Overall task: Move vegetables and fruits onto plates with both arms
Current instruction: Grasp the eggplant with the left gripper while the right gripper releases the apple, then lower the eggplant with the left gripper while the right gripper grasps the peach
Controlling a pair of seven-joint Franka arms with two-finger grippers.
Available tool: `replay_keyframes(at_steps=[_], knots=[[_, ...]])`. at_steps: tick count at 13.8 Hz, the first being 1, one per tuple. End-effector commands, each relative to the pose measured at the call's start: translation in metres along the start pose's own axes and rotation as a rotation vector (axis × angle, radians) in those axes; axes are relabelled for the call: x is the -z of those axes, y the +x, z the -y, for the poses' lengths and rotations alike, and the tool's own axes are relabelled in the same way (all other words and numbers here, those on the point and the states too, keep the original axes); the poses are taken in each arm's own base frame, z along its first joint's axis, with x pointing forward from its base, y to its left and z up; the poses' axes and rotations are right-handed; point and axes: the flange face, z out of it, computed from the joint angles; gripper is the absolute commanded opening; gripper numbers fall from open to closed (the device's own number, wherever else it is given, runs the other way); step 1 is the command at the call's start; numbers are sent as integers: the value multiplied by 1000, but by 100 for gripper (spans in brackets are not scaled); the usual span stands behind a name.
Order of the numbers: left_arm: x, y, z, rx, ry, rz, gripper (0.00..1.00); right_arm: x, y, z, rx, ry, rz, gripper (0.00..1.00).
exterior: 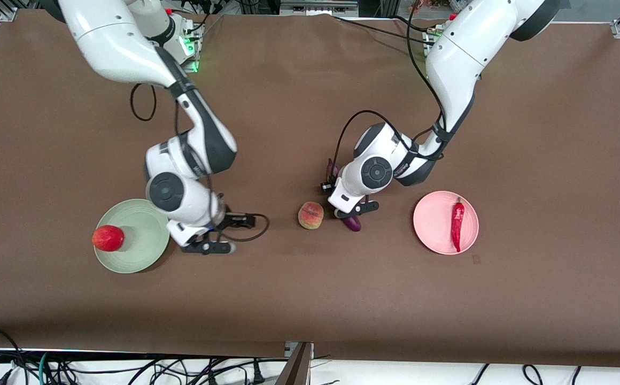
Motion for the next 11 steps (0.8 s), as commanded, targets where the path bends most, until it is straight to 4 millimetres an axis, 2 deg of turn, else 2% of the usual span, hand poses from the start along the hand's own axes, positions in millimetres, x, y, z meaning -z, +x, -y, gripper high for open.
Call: replay_keyframes(at_steps=[1,2,4,6,7,8,9,11], knots=[[30,17,23,-39,35,4,0,-14,-8,23,-54,32,-27,100],[53,35,39,-71,21,-8,0,-17,-16,38,-79,52,-33,100],[94,74,90,-120,24,54,0,-24,-36,73,-125,80,-59,100],[133,93,142,-213,28,135,0,-37,-57,103,-152,99,-70,100],[151,99,160,-244,20,127,0,-44,-65,113,-170,108,-75,100],[159,103,173,-295,29,128,0,-52,-70,121,-192,116,-81,100],[158,108,182,-342,28,132,0,-57,-76,128,-198,123,-85,100],[143,124,206,-352,23,148,0,-59,-77,131,-197,131,-94,100]])
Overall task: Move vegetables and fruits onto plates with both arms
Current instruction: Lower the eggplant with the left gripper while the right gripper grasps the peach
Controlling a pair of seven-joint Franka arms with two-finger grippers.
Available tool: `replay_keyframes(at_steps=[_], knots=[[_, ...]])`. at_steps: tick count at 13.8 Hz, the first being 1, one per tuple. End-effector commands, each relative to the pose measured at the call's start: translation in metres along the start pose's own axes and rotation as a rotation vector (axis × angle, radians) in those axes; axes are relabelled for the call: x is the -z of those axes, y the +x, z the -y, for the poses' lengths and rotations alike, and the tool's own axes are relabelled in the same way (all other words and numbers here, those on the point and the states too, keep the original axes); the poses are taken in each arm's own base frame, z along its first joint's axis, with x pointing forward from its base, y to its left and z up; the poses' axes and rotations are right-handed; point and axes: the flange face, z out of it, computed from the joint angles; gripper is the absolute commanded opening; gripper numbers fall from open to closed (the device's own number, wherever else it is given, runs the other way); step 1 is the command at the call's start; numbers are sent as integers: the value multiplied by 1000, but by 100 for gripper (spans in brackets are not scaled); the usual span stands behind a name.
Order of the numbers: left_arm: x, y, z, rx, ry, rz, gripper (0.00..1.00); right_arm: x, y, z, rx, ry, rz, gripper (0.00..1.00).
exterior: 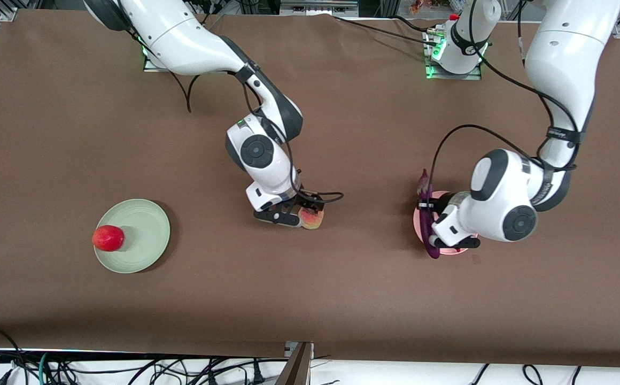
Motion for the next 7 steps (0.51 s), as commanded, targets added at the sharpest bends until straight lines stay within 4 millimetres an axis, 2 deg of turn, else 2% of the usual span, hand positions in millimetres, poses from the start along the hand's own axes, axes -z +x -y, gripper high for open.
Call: replay_keyframes(at_steps=[1,3,6,7], knots=[[-23,4,14,-62,20,35,0,-2,5,0,-20,13,-19,100],[-34,6,32,-60,9,62,0,-6,3,2,-8,27,-42,100],[-42,10,40,-81,2,73,0,-16,-1,3,25,16,-59,100],[-43,11,50,-80,-8,76,0,-18,-5,4,29,15,-57,100]])
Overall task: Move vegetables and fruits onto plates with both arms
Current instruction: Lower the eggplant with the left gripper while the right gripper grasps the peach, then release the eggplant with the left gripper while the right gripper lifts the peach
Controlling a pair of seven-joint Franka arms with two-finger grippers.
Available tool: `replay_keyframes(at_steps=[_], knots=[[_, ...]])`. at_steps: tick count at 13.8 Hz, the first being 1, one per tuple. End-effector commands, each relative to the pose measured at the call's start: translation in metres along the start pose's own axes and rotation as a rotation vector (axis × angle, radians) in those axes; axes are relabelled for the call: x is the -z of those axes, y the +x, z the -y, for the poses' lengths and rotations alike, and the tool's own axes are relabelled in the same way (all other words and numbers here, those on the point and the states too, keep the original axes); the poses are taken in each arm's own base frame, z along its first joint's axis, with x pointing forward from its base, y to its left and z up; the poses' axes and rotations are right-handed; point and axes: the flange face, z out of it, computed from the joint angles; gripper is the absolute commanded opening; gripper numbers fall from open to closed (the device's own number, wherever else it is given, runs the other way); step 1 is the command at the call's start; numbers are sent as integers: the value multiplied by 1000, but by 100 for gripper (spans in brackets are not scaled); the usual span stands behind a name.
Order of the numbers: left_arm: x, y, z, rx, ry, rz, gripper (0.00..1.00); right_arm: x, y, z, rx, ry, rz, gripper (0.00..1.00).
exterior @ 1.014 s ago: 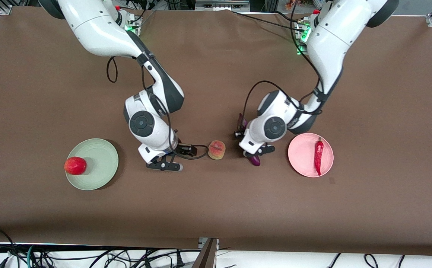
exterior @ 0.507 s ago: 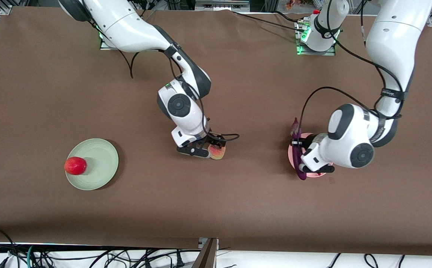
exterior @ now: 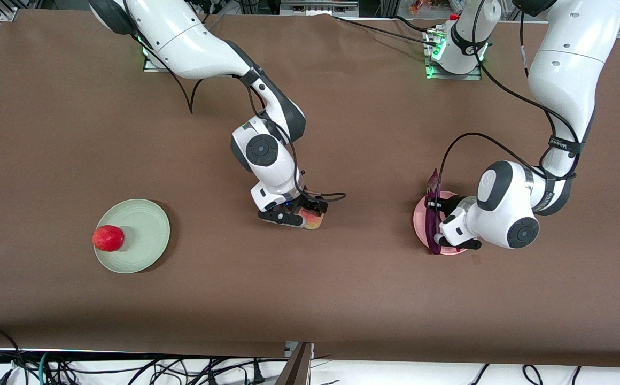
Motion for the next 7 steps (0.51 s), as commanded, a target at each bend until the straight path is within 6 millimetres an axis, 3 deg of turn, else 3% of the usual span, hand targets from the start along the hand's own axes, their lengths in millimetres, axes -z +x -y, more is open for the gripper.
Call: replay_keyframes(at_steps=[1,3,4,5,6,7], knots=[[-1,1,19,-37,-1,4,0,-10,-9,6,16,1,-15,100],[-4,3,21,-57,-5,7,24,-14,-9,7,18,17,-26,100],[-6,3,24,-53,-7,10,31,-18,-10,5,19,15,-26,100],[-8,4,28,-47,-13,13,61,-20,-10,4,18,13,-26,100],[-14,7,38,-32,-34,20,100,-23,-9,2,17,10,-25,100],[-14,8,49,-21,-44,19,100,-25,-9,2,19,13,-29,100]])
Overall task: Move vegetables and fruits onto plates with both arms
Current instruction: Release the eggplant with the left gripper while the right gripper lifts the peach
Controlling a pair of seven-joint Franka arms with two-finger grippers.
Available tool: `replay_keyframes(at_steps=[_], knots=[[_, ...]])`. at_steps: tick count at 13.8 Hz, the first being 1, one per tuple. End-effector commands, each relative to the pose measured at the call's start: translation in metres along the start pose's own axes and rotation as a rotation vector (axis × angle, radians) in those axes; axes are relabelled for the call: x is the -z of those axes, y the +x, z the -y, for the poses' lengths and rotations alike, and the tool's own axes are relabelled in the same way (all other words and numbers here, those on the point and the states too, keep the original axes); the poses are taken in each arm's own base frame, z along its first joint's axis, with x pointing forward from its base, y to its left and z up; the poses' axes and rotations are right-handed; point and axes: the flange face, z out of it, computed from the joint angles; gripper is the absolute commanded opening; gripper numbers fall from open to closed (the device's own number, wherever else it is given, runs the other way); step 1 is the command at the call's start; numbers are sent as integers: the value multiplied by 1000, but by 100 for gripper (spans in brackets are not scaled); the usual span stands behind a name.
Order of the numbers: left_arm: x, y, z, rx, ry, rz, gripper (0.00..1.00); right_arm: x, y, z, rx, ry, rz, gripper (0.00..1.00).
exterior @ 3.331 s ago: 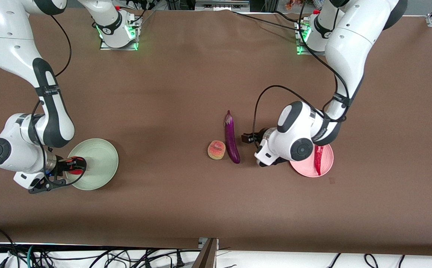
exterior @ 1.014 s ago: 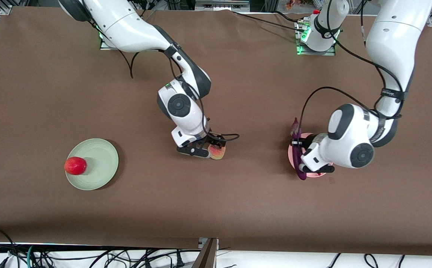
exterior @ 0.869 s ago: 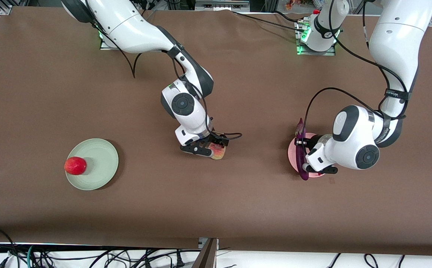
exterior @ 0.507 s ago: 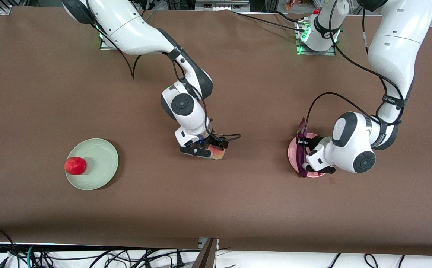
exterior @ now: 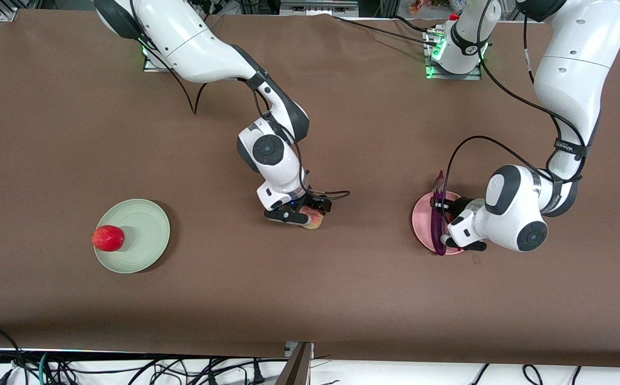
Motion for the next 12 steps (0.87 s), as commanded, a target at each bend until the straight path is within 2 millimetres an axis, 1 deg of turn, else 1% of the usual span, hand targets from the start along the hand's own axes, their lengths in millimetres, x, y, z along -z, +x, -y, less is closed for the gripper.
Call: replay_keyframes(at_steps=[1,2,3,4,5,6,7,8,9,10,11,12], knots=[[-4,4,20,-3,-24,1,100,-7,-1,2,18,11,-37,100],[-3,4,19,0,-39,-3,100,-9,-5,4,29,10,-38,100],[-1,4,17,0,-43,-4,100,-10,-5,4,30,9,-38,98],[0,4,12,-6,-40,-5,100,-10,-4,3,27,8,-37,84],[4,3,9,-9,-38,-10,100,-9,-5,4,32,10,-39,60],[14,1,3,-15,-32,-24,100,-9,-5,5,35,11,-41,46],[31,2,-9,-31,-22,-50,100,-9,-4,4,35,9,-41,38],[39,-1,-21,-44,-14,-50,100,-5,-1,4,36,11,-44,33],[54,-7,-28,-52,-4,-61,100,2,6,2,33,10,-51,28],[68,-11,-31,-56,1,-82,100,13,11,2,21,-4,-39,23],[84,-15,-32,-60,15,-111,100,24,21,-5,14,-57,-18,23],[105,-21,-32,-62,29,-146,100,47,41,-12,-4,-91,-6,23]])
